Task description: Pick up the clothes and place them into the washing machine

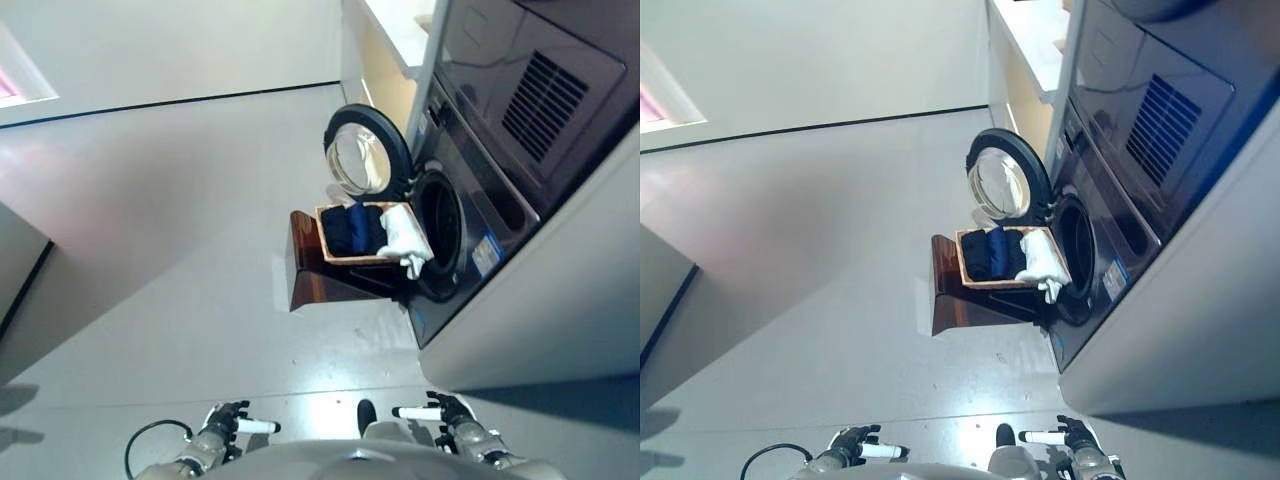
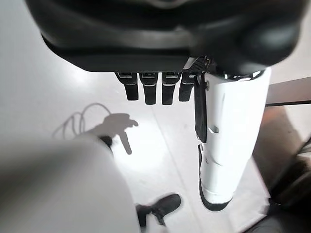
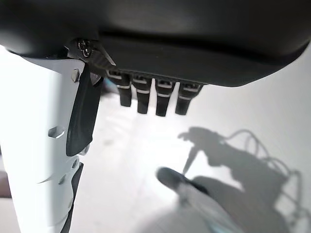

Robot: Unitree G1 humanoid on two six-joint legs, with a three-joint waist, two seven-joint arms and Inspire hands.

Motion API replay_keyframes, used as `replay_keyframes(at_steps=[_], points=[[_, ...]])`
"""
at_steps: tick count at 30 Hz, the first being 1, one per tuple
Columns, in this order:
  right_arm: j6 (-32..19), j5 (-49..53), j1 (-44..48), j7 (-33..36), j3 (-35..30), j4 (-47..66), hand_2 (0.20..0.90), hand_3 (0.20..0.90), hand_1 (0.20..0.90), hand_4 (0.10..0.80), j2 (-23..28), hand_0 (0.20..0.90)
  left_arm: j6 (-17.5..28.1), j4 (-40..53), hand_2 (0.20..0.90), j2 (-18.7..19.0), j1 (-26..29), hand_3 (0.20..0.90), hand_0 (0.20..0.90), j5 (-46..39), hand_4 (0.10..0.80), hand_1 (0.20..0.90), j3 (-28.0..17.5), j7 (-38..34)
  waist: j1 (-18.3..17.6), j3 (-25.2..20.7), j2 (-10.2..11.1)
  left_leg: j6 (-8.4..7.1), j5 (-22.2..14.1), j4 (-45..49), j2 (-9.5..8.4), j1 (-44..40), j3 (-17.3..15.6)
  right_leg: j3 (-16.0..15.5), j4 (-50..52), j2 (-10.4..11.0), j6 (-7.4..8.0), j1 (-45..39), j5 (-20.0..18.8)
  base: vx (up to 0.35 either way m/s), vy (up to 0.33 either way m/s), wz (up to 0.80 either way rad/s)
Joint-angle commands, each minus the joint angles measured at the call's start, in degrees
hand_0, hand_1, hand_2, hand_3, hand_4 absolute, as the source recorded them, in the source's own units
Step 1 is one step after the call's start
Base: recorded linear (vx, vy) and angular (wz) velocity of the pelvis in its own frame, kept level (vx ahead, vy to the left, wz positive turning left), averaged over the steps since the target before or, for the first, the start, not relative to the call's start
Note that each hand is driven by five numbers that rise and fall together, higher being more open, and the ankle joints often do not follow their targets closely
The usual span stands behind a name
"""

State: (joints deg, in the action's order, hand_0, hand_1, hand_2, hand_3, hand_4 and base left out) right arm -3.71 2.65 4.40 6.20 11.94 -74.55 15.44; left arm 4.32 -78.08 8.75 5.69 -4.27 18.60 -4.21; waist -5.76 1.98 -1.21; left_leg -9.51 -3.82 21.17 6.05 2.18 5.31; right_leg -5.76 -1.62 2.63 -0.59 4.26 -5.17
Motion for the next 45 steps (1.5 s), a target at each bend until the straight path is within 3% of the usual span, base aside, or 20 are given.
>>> replay_keyframes(at_steps=[1, 4, 6, 9, 15, 21, 23, 24, 29, 30, 31, 34, 37, 38, 39, 41, 42, 44, 45], points=[[-0.3, 0.9, -0.1, 1.5, 3.0, -2.1, 0.900, 0.900, 0.900, 0.800, 3.3, 0.900, 1.7, 4.3, 0.900, 2.6, 2.3, 0.900, 0.900, -1.4, 0.800, 0.900, -0.7, -1.6, 0.0, 3.0, 2.2, 4.30, 11.5, 20.2, -5.39, -1.8, -1.6, 2.7, -0.6, -1.3, -0.30, 2.0, -1.8, 0.190, -0.272, 0.00], [-0.2, 1.4, 0.7, 2.0, 4.0, -2.1, 0.900, 0.900, 0.900, 0.800, 3.1, 0.900, 1.9, 4.9, 0.900, 2.5, 2.0, 0.900, 0.900, -2.2, 0.800, 0.900, -1.3, -2.0, 2.0, 3.7, 3.7, 4.96, 12.1, 23.3, -4.14, 4.2, -4.5, 3.3, 0.0, -1.9, -1.48, -0.5, 0.2, 0.203, -0.211, -0.24], [-0.5, 1.7, 1.4, 2.2, 4.7, -2.3, 0.900, 0.900, 0.900, 0.800, 2.9, 0.900, 2.0, 4.5, 0.900, 2.5, 1.3, 0.900, 0.900, -1.8, 0.800, 0.900, -1.2, -2.0, 3.7, 3.9, 4.3, 5.78, 11.6, 15.9, -1.98, 10.6, -6.3, 4.5, -0.1, -2.9, -1.39, -3.2, 2.0, 0.279, -0.163, -0.09], [-0.6, 1.8, 1.3, 2.3, 4.9, -2.8, 0.900, 0.900, 0.900, 0.800, 2.6, 0.900, 1.8, 3.1, 0.900, 2.3, 0.8, 0.900, 0.900, -1.5, 0.800, 0.900, -1.3, -2.0, 5.0, 4.3, 4.2, 5.82, 11.7, 8.2, 0.04, 11.2, -6.1, 5.4, -0.5, -3.6, -0.88, -5.6, 3.4, 0.211, -0.041, -0.12], [-0.9, 1.9, 1.3, 2.7, 4.9, -4.0, 0.900, 0.900, 0.900, 0.800, 2.8, 0.900, 1.7, 1.1, 0.900, 3.1, -0.2, 0.900, 0.900, -1.2, 0.800, 0.900, -2.9, -2.8, 7.5, 4.6, 2.2, 4.51, 16.6, -18.9, 2.82, 9.8, -1.9, 8.9, -1.5, -4.8, 1.20, -11.5, 6.9, 0.278, 0.034, -0.39], [-0.9, 2.8, 1.7, 2.4, 4.6, -4.7, 0.900, 0.900, 0.900, 0.800, 3.2, 0.900, 1.8, 0.3, 0.900, 3.1, -0.4, 0.900, 0.900, -1.4, 0.800, 0.900, -3.6, -2.7, 8.5, 3.8, 0.9, 2.73, 18.2, -25.6, 4.79, 10.0, -3.5, 11.4, -1.4, -4.3, 2.10, -14.9, 9.8, 0.245, 0.082, -0.55], [-0.9, 3.3, 2.0, 2.2, 4.5, -4.7, 0.900, 0.900, 0.900, 0.800, 3.2, 0.900, 1.9, 0.3, 0.900, 3.0, -0.1, 0.900, 0.900, -1.1, 0.800, 0.900, -3.0, -2.6, 8.4, 3.2, 0.6, 2.31, 18.4, -25.7, 5.21, 9.8, -5.9, 11.5, -2.0, -3.3, 2.85, -16.2, 10.4, 0.259, 0.181, -0.39], [-0.8, 4.0, 2.1, 1.7, 4.1, -4.6, 0.900, 0.900, 0.900, 0.800, 2.8, 0.900, 1.8, 0.5, 0.900, 3.0, 0.1, 0.900, 0.900, -0.6, 0.800, 0.900, -2.5, -2.5, 8.3, 2.2, 0.3, 2.56, 18.1, -26.2, 5.09, 9.1, -7.2, 11.8, -2.2, -2.5, 3.29, -17.1, 11.1, 0.357, 0.265, -0.22], [-0.9, 5.4, 2.5, 1.2, 3.4, -4.6, 0.900, 0.900, 0.900, 0.800, 1.7, 0.900, 2.1, 1.2, 0.900, 3.9, 1.2, 0.900, 0.900, -0.4, 0.800, 0.900, -1.5, -2.3, 8.5, 0.5, 1.8, 4.00, 16.1, -24.2, 3.28, 9.1, -8.0, 12.0, -1.0, 1.6, 5.41, -18.1, 12.1, 0.258, 0.203, -0.13], [-1.0, 6.5, 2.6, 1.0, 2.5, -4.5, 0.900, 0.900, 0.900, 0.800, 1.6, 0.900, 2.3, 2.0, 0.900, 4.1, 1.7, 0.900, 0.900, -0.1, 0.800, 0.900, -0.8, -2.4, 8.5, 0.0, 2.4, 5.31, 13.6, -21.3, 1.49, 9.8, -8.6, 11.7, 2.8, 3.7, 7.11, -16.7, 10.8, 0.275, 0.232, -0.05], [-1.0, 6.5, 2.6, 1.0, 2.5, -4.5, 0.900, 0.900, 0.900, 0.800, 1.6, 0.900, 2.2, 2.0, 0.900, 4.1, 1.7, 0.900, 0.900, -0.1, 0.800, 0.900, -0.8, -2.4, 8.6, -0.1, 2.5, 5.33, 13.5, -21.1, 1.45, 9.9, -8.6, 11.7, 2.8, 3.8, 7.13, -16.7, 10.8, 0.255, 0.218, 0.11], [-1.6, 8.0, 3.0, 1.2, 1.3, -3.6, 0.900, 0.900, 0.900, 0.800, 1.6, 0.900, 2.4, 2.0, 0.900, 4.9, 2.3, 0.900, 0.900, -0.2, 0.800, 0.900, -0.1, -2.2, 8.5, -0.5, 3.0, 7.35, 10.6, -18.2, -1.24, 10.4, -9.2, 12.7, 12.3, 4.9, 9.04, -12.8, 6.2, 0.178, 0.186, 0.11], [-1.8, 7.4, 4.8, 1.5, 1.8, -1.9, 0.900, 0.900, 0.900, 0.800, 2.6, 0.900, 2.8, 4.4, 0.900, 6.3, 3.0, 0.900, 0.900, 0.1, 0.800, 0.900, 1.1, -2.0, 7.6, 1.9, 1.3, 9.77, 8.4, -17.8, -3.02, 8.7, -8.6, 11.7, 27.6, 3.6, 9.42, -4.3, -1.1, 0.085, 0.228, 0.07], [-1.9, 7.1, 5.5, 1.7, 2.1, -1.7, 0.900, 0.900, 0.900, 0.800, 2.9, 0.900, 2.8, 4.4, 0.900, 6.8, 3.4, 0.900, 0.900, 0.4, 0.800, 0.900, 1.7, -1.9, 7.0, 3.0, 0.3, 10.24, 8.4, -18.3, -2.94, 7.6, -8.5, 10.9, 31.4, 2.3, 9.38, -1.7, -2.0, 0.086, 0.223, 0.18], [-1.9, 6.3, 6.3, 1.9, 2.5, -1.4, 0.900, 0.900, 0.900, 0.800, 3.3, 0.900, 2.7, 4.4, 0.900, 7.1, 3.4, 0.900, 0.900, 0.9, 0.800, 0.900, 1.9, -1.8, 6.8, 3.7, -0.4, 10.54, 8.0, -19.2, -3.00, 6.1, -8.5, 8.4, 33.4, 2.6, 8.98, 0.5, -1.0, 0.155, 0.221, 0.18], [-1.6, 4.5, 7.8, 2.2, 3.3, -0.9, 0.900, 0.900, 0.900, 0.800, 4.1, 0.900, 2.4, 3.7, 0.900, 7.8, 3.4, 0.900, 0.900, 1.2, 0.800, 0.900, 1.4, -2.0, 6.8, 4.3, -0.9, 10.16, 7.3, -21.6, -3.54, 2.7, -8.7, 0.2, 27.2, 4.2, 7.56, 3.6, 4.3, 0.230, 0.117, -0.05], [-1.5, 4.1, 8.4, 2.4, 3.4, -0.6, 0.900, 0.900, 0.900, 0.800, 4.5, 0.900, 2.5, 3.4, 0.900, 7.9, 3.3, 0.900, 0.900, 1.0, 0.800, 0.900, 0.9, -2.1, 7.1, 4.1, -0.9, 9.77, 7.1, -21.9, -3.37, 2.1, -8.9, -2.2, 23.1, 4.7, 7.24, 4.1, 5.3, 0.230, -0.021, -0.22], [-1.1, 1.3, 9.9, 2.7, 4.5, 0.0, 0.900, 0.900, 0.900, 0.800, 5.3, 0.900, 2.6, 2.6, 0.900, 8.2, 2.6, 0.900, 0.900, 0.7, 0.800, 0.900, -0.9, -2.2, 7.6, 4.5, 0.8, 8.76, 5.4, -22.7, -4.41, -0.2, -9.1, -7.9, 8.5, 5.8, 6.59, 3.1, 2.9, 0.210, -0.114, -0.31], [-1.1, 0.8, 10.9, 2.8, 5.1, 0.2, 0.900, 0.900, 0.900, 0.800, 5.8, 0.900, 2.8, 2.1, 0.900, 8.1, 3.2, 0.900, 0.900, 0.6, 0.800, 0.900, -0.8, -1.8, 6.6, 4.8, 0.9, 9.03, 5.2, -22.5, -4.41, -0.4, -8.0, -1.2, 9.4, 4.6, 6.68, 4.1, 2.8, 0.229, -0.146, -0.02]])
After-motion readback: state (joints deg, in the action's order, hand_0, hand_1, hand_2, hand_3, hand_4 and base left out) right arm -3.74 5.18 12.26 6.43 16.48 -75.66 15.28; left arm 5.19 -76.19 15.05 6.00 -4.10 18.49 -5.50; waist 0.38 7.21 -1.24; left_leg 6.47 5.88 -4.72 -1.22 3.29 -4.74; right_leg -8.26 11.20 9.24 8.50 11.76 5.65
